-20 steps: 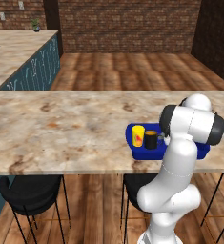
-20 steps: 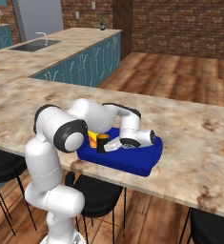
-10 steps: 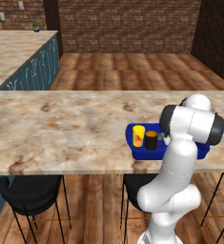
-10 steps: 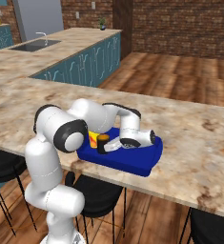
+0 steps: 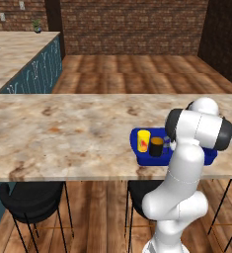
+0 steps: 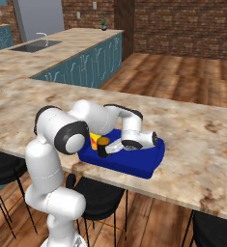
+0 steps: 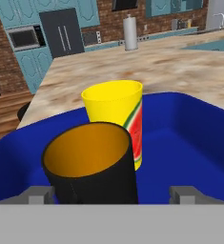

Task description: There is a tray on the dining counter. Grab the cup, mug, and pitcher and place them on the tray. The pitcher may be placed next to the tray if it cannot fit the tray.

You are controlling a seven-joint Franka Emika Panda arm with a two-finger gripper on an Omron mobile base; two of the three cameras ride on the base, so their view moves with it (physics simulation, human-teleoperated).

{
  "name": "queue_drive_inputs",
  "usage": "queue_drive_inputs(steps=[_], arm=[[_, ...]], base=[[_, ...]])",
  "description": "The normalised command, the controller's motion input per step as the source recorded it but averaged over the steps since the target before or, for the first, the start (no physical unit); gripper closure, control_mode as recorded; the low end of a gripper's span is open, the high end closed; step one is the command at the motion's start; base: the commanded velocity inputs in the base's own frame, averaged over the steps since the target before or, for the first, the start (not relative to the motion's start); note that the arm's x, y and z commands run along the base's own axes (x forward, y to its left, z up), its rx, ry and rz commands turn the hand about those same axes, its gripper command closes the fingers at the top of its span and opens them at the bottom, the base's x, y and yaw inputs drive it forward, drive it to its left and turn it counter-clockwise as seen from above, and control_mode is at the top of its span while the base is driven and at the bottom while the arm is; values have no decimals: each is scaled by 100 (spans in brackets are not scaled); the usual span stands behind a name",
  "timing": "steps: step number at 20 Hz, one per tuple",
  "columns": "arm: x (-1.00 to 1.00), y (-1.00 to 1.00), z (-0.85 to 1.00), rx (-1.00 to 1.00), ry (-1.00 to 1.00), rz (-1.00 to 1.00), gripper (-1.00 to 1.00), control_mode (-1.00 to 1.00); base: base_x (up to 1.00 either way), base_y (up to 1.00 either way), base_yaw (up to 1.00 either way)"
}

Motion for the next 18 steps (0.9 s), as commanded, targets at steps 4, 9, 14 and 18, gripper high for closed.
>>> queue_drive_inputs(steps=[4, 9, 14, 18], arm=[[0, 0, 0, 0, 0, 0, -100, -100], [-8, 0, 1, 0, 0, 0, -100, -100], [-26, -15, 24, 0, 0, 0, -100, -100], [-16, -5, 53, 0, 0, -5, -100, -100]], base=[[0, 0, 0], [0, 0, 0], [0, 0, 0], [0, 0, 0]])
